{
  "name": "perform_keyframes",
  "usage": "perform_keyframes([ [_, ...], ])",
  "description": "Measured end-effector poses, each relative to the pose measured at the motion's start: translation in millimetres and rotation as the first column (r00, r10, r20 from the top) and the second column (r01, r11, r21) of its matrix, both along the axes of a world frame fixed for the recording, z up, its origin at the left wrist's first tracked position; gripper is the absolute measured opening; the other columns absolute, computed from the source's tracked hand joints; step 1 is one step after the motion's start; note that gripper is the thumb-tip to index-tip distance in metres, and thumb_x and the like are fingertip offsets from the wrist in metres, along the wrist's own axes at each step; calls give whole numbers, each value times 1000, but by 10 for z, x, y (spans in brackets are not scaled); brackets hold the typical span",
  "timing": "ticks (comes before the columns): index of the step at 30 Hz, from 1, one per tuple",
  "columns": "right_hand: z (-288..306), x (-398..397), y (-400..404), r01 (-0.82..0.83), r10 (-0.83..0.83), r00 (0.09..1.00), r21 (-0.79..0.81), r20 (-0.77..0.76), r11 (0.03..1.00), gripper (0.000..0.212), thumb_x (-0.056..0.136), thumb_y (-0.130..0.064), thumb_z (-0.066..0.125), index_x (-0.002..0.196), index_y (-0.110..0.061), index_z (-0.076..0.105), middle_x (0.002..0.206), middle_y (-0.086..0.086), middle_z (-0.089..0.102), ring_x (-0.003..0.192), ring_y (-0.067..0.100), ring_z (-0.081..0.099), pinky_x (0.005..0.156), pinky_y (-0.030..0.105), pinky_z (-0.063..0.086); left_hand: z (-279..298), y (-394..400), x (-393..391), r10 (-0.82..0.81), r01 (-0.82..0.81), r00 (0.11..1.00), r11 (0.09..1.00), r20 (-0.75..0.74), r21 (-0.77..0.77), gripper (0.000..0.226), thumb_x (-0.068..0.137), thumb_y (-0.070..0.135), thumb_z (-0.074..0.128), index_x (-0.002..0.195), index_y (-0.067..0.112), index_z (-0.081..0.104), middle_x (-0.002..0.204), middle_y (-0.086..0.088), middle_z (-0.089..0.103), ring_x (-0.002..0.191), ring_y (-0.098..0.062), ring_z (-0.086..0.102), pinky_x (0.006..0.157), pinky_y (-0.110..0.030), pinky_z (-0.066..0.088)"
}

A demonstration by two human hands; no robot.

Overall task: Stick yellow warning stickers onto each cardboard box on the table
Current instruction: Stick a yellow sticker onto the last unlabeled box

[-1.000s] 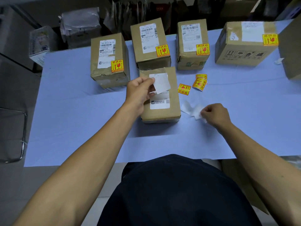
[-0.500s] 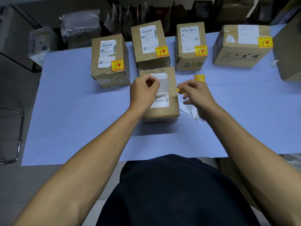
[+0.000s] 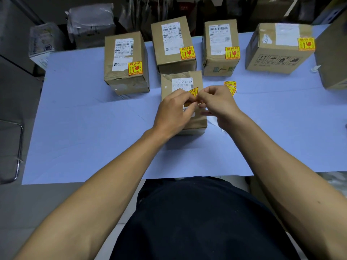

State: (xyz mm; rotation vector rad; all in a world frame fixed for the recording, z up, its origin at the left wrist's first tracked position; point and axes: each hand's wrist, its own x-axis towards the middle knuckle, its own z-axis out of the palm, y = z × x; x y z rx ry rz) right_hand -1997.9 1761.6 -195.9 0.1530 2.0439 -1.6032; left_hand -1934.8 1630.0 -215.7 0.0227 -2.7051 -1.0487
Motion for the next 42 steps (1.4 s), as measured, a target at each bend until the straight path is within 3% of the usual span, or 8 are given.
perform_keyframes([
  [3, -42, 6, 77, 70, -71, 997, -47, -19, 996, 23, 92, -8, 53, 71, -13, 60, 70, 3, 60, 61, 12, 58, 54, 23, 55, -42, -73, 79, -83, 71, 987, 993, 134, 94, 21, 85, 29, 75, 102, 18, 72, 102, -1, 66, 89, -12, 59, 76, -20, 47],
  [5, -59, -2, 161, 81, -80, 997, -56, 13, 995, 22, 93, -10, 53, 72, -15, 60, 67, -1, 60, 64, 13, 58, 55, 22, 55, -70, -75, 139, 40, -105, 970, 959, 240, 262, 14, 86, 30, 74, 99, 23, 71, 101, 2, 67, 84, -10, 61, 74, -20, 49],
  [7, -89, 13, 213, 51, -41, 995, -115, 89, 992, 21, 92, -9, 54, 72, -16, 60, 59, -6, 56, 61, 12, 58, 56, 23, 55, -47, -76, 123, 148, -378, 892, 762, 427, 526, 9, 90, 27, 70, 96, 19, 71, 93, 3, 68, 76, -11, 62, 70, -28, 52],
  [10, -126, 55, 234, 18, 17, 983, -187, 184, 982, 18, 91, -8, 55, 75, -16, 59, 56, -7, 50, 58, 12, 57, 59, 26, 57, 9, -43, 52, 6, -517, 810, 479, 587, 709, 7, 93, 18, 67, 88, 13, 68, 81, -2, 64, 58, -9, 56, 55, -22, 48],
  [21, -262, 99, 274, -109, 108, 992, 23, 70, 994, 12, 88, -11, 66, 77, -14, 68, 58, -7, 61, 55, 4, 55, 58, 21, 52, -73, -52, 26, 76, -461, 781, 739, 619, 491, 19, 86, 11, 73, 71, 16, 63, 49, 5, 58, 39, -6, 50, 39, -15, 38],
  [27, -332, 136, 260, -114, 112, 994, 192, 18, 975, 16, 88, -14, 67, 72, -15, 64, 69, -1, 60, 66, 10, 54, 63, 28, 50, -122, -35, 7, 134, -378, 778, 880, 613, 287, 15, 79, 17, 76, 65, 15, 70, 54, -3, 65, 42, -14, 54, 53, -27, 49],
  [34, -411, 166, 272, -83, 81, 997, 273, 19, 958, 13, 86, -18, 68, 85, -6, 68, 86, 9, 65, 83, 18, 61, 63, 33, 57, -98, 4, -47, 162, -309, 777, 940, 608, 144, 16, 78, 20, 73, 63, 14, 73, 58, -2, 69, 62, -19, 65, 69, -43, 59],
  [42, -447, 195, 320, -53, 50, 999, 262, 18, 964, 14, 89, -17, 66, 81, -6, 68, 95, 13, 70, 88, 21, 68, 65, 35, 60, -58, 70, -106, 166, -209, 788, 978, 593, 4, 22, 77, 22, 70, 56, 19, 65, 55, 10, 61, 75, -21, 67, 63, -29, 50],
])
